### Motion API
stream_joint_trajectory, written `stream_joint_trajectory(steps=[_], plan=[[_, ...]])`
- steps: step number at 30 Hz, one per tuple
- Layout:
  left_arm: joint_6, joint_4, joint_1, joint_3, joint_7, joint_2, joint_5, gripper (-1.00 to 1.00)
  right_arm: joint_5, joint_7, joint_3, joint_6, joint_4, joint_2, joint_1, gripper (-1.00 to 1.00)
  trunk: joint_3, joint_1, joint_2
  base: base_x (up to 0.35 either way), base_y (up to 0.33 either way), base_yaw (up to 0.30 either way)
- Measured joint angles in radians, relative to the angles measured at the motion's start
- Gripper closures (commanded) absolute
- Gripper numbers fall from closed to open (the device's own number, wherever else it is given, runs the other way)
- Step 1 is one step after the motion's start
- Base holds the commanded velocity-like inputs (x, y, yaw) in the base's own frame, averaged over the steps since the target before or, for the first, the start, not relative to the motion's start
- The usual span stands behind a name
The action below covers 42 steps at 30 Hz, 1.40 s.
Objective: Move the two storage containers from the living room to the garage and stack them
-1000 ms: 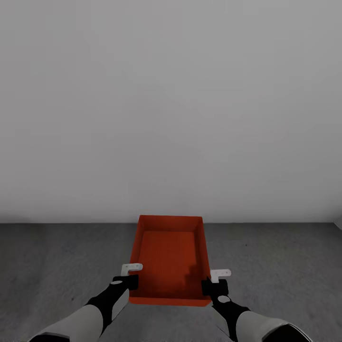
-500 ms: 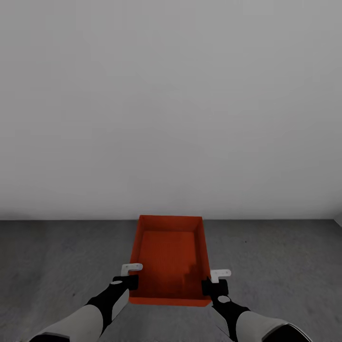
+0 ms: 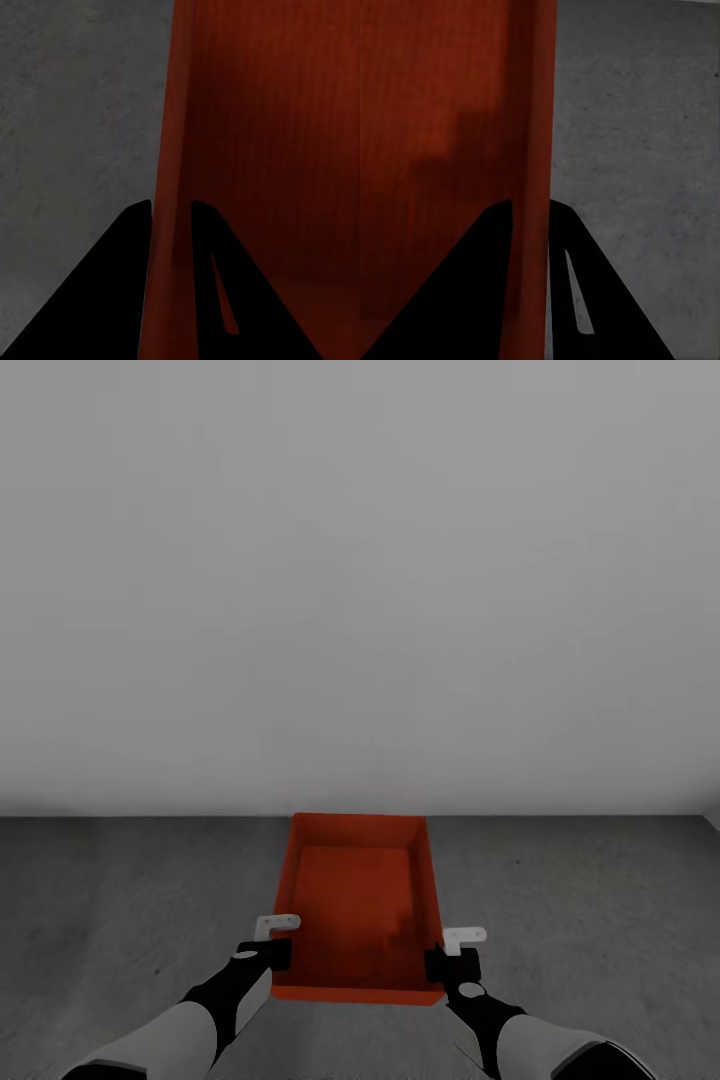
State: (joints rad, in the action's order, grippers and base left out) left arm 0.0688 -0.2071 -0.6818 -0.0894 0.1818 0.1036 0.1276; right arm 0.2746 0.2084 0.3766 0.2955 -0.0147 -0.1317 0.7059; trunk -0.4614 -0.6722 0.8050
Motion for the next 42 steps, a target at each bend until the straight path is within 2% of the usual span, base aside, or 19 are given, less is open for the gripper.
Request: stream_joint_trajectory(steps=[42], plan=[[0.000,-0.002,0.000,-0.002,0.000,0.000,0.002,1.00,-0.001,0.000,-0.001,0.001,0.001,0.000,0.000,1.00,-0.067,0.000,0.000,0.000,0.000,0.000]])
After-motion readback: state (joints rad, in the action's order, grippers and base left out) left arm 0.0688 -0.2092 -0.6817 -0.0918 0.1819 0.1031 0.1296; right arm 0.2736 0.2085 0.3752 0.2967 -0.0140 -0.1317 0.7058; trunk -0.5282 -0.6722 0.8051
